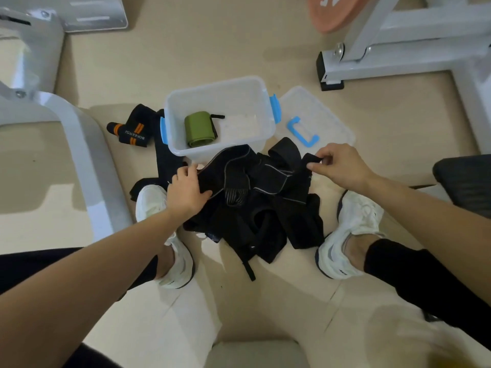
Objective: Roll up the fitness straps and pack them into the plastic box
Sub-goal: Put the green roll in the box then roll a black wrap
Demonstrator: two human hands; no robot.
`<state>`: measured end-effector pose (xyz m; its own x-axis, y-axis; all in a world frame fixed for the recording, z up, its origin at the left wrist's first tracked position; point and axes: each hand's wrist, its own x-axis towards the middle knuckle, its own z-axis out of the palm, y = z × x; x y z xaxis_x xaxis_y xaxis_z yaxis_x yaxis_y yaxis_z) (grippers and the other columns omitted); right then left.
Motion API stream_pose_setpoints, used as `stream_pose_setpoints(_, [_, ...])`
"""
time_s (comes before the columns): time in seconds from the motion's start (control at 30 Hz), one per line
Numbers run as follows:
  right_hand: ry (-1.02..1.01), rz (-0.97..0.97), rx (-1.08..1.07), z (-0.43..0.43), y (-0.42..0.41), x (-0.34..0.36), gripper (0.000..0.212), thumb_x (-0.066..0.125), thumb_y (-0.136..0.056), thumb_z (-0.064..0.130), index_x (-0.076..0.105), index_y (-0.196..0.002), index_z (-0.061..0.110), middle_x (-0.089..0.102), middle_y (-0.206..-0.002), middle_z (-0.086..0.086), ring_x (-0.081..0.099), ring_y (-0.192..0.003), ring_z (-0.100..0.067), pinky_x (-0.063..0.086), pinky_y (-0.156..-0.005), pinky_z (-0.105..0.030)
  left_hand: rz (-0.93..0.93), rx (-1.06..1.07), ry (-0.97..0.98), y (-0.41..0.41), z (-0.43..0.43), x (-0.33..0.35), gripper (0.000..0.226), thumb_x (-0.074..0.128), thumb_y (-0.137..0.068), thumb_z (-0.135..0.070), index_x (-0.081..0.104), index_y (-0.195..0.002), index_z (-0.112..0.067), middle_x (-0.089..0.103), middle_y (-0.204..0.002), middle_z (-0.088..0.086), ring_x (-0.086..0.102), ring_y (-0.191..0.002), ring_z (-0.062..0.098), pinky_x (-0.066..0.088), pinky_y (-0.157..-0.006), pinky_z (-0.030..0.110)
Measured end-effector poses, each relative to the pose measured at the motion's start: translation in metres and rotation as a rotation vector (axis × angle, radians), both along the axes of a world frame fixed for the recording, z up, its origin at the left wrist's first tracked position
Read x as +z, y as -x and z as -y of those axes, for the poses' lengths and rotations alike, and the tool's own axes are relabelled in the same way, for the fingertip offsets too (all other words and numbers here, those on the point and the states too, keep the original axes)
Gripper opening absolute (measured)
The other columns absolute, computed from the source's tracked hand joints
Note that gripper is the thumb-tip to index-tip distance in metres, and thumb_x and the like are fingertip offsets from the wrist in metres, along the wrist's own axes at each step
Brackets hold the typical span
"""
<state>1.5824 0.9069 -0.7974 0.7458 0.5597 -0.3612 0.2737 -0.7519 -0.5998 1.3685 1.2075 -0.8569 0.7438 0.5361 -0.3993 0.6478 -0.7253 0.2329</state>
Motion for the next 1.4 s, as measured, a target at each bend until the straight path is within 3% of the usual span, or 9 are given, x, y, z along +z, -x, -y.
stream_pose_setpoints(0.2, [-0.316,-0.316,-0.158,-0.025,-0.002,0.012,0.007,0.079,-0.085,0.013,0.072,-0.087,0.014,0.073,-0.076,0.008,0.068,-0.073,-0.005,0.051,-0.075,-0.015,0.080,-0.035,0.108,0.008,-0.031,0.004,0.007,0.073,-0.090,-0.020,0.071,-0.095,-0.025,0.060,-0.102,0.000,0.062,-0.097,0.022,0.048,-0.081,0.033])
stream_pose_setpoints(0.27, [-0.405,-0.378,-0.185,-0.039,0.003,0.019,0.007,0.077,-0.087,0.010,0.071,-0.091,0.010,0.076,-0.078,0.004,0.072,-0.075,-0.006,0.052,-0.073,-0.013,0.096,-0.077,0.130,0.008,-0.032,0.004,0.011,0.072,-0.090,-0.020,0.068,-0.093,-0.029,0.058,-0.100,-0.003,0.063,-0.095,0.020,0.049,-0.079,0.033])
stream_pose_setpoints(0.43, [-0.470,-0.441,-0.173,-0.061,0.016,0.032,0.018,0.072,-0.092,0.012,0.070,-0.106,0.000,0.077,-0.098,-0.014,0.074,-0.086,-0.020,0.060,-0.083,-0.028,0.079,-0.110,0.143,-0.014,-0.017,0.001,0.063,0.075,-0.089,-0.038,0.050,-0.144,-0.019,0.056,-0.136,0.007,0.051,-0.126,0.032,0.046,-0.105,0.049])
stream_pose_setpoints(0.63, [-0.336,-0.290,-0.035,-0.056,0.026,0.040,0.003,0.071,-0.092,0.013,0.070,-0.090,0.012,0.071,-0.083,-0.005,0.066,-0.068,-0.007,0.057,-0.071,-0.024,0.128,-0.168,0.302,-0.047,-0.003,0.004,0.021,0.065,-0.098,-0.031,0.063,-0.083,-0.016,0.065,-0.080,-0.002,0.064,-0.082,0.021,0.045,-0.073,0.036])
stream_pose_setpoints(0.73, [-0.289,-0.202,0.058,-0.061,0.024,0.050,0.004,0.074,-0.091,0.017,0.071,-0.090,0.015,0.068,-0.113,-0.005,0.064,-0.071,-0.013,0.056,-0.078,-0.028,0.180,-0.213,0.710,-0.054,-0.001,0.040,0.012,0.064,-0.100,-0.021,0.066,-0.091,-0.013,0.067,-0.082,-0.008,0.064,-0.080,0.008,0.050,-0.082,0.029])
stream_pose_setpoints(0.9, [-0.279,-0.133,0.282,-0.083,0.020,0.085,0.005,0.077,-0.089,0.021,0.073,-0.089,0.018,0.054,-0.143,0.009,0.054,-0.054,0.004,0.045,-0.073,-0.017,0.203,-0.445,0.754,-0.069,0.005,0.141,0.007,0.062,-0.101,-0.015,0.069,-0.102,-0.017,0.070,-0.082,-0.027,0.064,-0.081,-0.007,0.045,-0.078,0.008])
stream_pose_setpoints(1.03, [-0.293,-0.285,0.348,-0.090,0.022,0.131,0.017,0.078,-0.088,0.020,0.077,-0.104,0.014,0.069,-0.126,0.014,0.066,-0.085,-0.011,0.051,-0.093,-0.025,0.219,-0.535,0.738,-0.064,0.002,0.201,0.014,0.064,-0.100,-0.018,0.072,-0.111,-0.016,0.074,-0.100,-0.009,0.068,-0.097,0.008,0.050,-0.088,0.018])
stream_pose_setpoints(1.17, [-0.359,-0.389,0.387,-0.092,0.031,0.179,0.021,0.079,-0.086,0.016,0.074,-0.102,0.003,0.073,-0.098,-0.020,0.058,-0.084,-0.023,0.046,-0.085,-0.037,0.318,-0.494,0.710,-0.052,0.001,0.250,0.011,0.067,-0.097,-0.010,0.072,-0.106,-0.005,0.074,-0.091,0.002,0.066,-0.082,0.005,0.049,-0.078,0.016])
stream_pose_setpoints(1.4, [-0.446,-0.157,0.346,-0.087,0.039,0.248,0.005,0.077,-0.087,0.010,0.074,-0.087,0.007,0.072,-0.089,-0.021,0.065,-0.079,-0.029,0.055,-0.080,-0.046,0.419,-0.487,0.581,-0.032,-0.008,0.318,0.016,0.076,-0.091,-0.015,0.070,-0.106,-0.013,0.078,-0.091,-0.004,0.074,-0.085,0.011,0.056,-0.076,0.022])
